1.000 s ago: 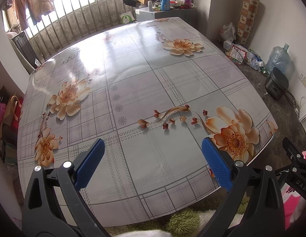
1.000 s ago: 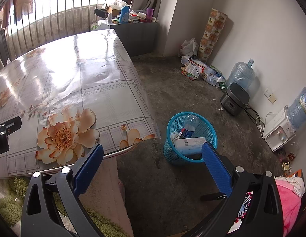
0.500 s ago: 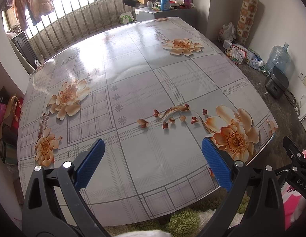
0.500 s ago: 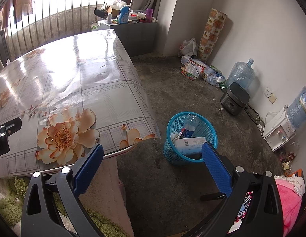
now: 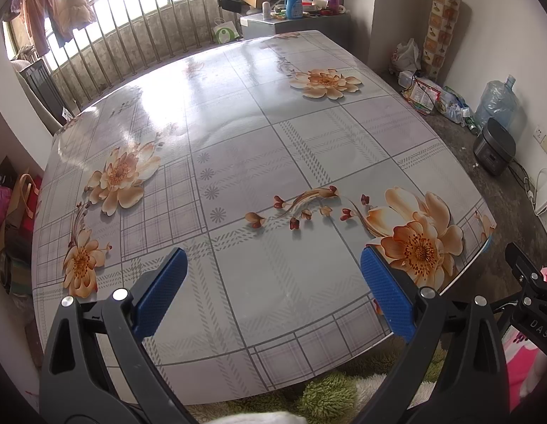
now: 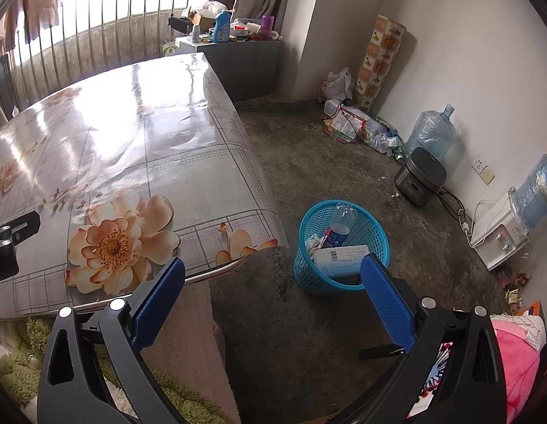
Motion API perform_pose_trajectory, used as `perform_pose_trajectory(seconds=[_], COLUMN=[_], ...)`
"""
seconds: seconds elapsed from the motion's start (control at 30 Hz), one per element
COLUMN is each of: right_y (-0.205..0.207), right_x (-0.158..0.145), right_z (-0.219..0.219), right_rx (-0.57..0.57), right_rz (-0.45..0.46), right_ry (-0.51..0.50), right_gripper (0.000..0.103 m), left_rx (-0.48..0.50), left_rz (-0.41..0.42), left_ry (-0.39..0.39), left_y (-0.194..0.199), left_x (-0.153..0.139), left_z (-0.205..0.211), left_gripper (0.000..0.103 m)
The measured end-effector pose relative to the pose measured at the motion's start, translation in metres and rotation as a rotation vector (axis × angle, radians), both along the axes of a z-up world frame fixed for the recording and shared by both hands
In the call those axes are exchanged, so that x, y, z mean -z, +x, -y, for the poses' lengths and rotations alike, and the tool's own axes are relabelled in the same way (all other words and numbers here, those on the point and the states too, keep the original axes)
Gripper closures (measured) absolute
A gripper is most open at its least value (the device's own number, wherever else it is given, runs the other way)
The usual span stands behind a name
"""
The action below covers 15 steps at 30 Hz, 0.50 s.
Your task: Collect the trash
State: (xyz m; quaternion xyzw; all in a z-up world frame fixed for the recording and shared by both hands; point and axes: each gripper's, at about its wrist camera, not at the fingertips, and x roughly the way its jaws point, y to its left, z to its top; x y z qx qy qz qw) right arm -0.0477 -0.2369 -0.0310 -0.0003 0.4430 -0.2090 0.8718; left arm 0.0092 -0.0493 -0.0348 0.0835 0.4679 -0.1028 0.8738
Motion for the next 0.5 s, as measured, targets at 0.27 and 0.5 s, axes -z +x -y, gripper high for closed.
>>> perform_pose_trajectory(seconds=[0.27, 0.5], right_y=[0.0000, 0.0017], right_x=[-0.0003, -0.0013], right_z=[-0.0010, -0.0038], right_rx=[-0.001, -0.005], right_rz=[0.000, 0.001], right_ry=[0.000, -0.002], right_gripper=[0.006, 0.006], left_rx=[0.000, 0.001], left_rz=[0.001, 0.002], left_ry=[0.000, 0.001], left_y=[0.0000, 0.0005], left_x=[-0.0004, -0.0011], left_z=[-0.0005, -0.0003], left_gripper=[0.009, 0.009])
